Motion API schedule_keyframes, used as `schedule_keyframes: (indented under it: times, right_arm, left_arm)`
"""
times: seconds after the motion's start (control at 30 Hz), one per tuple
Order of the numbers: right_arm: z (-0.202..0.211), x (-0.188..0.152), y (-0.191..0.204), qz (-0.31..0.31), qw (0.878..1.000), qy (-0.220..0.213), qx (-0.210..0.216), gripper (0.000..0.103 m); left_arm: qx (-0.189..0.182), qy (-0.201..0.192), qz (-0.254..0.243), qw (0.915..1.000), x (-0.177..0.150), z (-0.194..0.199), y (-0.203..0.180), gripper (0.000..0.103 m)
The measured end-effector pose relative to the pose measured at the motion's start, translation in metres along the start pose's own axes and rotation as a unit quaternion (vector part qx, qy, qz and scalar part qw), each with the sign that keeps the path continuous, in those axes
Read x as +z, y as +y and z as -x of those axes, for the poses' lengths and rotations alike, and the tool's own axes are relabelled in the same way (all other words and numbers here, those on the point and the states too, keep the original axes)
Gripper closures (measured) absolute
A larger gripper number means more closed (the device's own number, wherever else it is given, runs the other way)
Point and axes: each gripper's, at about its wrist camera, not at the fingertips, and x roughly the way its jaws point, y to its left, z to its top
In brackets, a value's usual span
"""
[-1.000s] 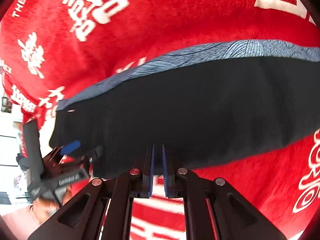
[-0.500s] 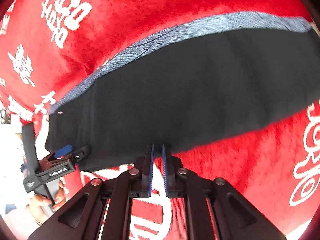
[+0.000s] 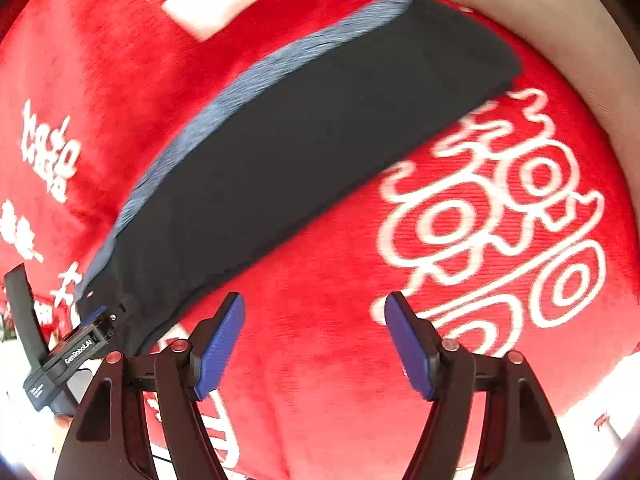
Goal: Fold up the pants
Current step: 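Lift the folded edge with the right gripper and fold it over again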
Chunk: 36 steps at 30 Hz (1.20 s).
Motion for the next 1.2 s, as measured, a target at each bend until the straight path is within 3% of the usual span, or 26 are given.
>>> schedule_keyframes:
  times: [0.2,0.4,0.5,0.63,0.7,0.77,0.83,0.9,0.97,1.07,1.2]
  right_arm:
    - [0.011,0.017,-0.044,-0.04,0.999,-0.016,0.015,0.027]
    - [0.012,0.04,-0.083,-0.096,0.993,-0.036,0.059,0.027]
    - [0.022,0.051,-0.085,-0.088,0.992,-0.055,0.075,0.028]
    - [0.02,0.083,-0.056,-0.031,0.991,-0.064,0.117,0.029]
    - [0.008,0.098,-0.04,-0.009,0.99,-0.054,0.134,0.046]
    - [-0.012,0.11,-0.018,0.025,0.99,-0.038,0.132,0.07]
    - [-0.034,0.118,0.0,0.063,0.992,-0.024,0.111,0.074]
    - [-0.045,0.129,0.01,0.1,0.991,-0.038,0.084,0.088]
    - [-0.043,0.135,0.015,0.115,0.99,-0.055,0.062,0.092]
    - [-0.027,0.148,-0.017,0.064,0.994,-0.079,0.039,0.091]
    - [0.002,0.129,-0.067,-0.011,0.99,-0.084,0.11,0.083]
  left_arm:
    - [0.004,0.001,0.008,1.0,0.002,-0.006,-0.03,0.0]
    - [0.023,-0.006,-0.009,0.9997,0.007,-0.004,-0.065,0.0]
    - [0.043,-0.017,-0.028,0.9985,0.011,-0.007,-0.082,0.0]
    - [0.048,0.001,-0.021,0.9986,0.01,-0.024,-0.092,0.0]
    - [0.044,-0.003,-0.005,0.999,0.007,-0.023,-0.093,0.0]
    - [0.041,-0.008,0.008,0.9991,0.005,-0.023,-0.092,0.0]
    - [0.041,-0.013,0.014,0.999,0.003,-0.023,-0.091,0.0]
    - [0.042,-0.017,0.013,0.9989,0.002,-0.022,-0.092,0.0]
    - [0.043,-0.02,0.012,0.9988,0.001,-0.023,-0.091,0.0]
    - [0.043,-0.015,0.014,0.9989,0.002,-0.022,-0.091,0.0]
    - [0.05,-0.025,0.021,0.9982,0.013,-0.016,-0.086,0.0]
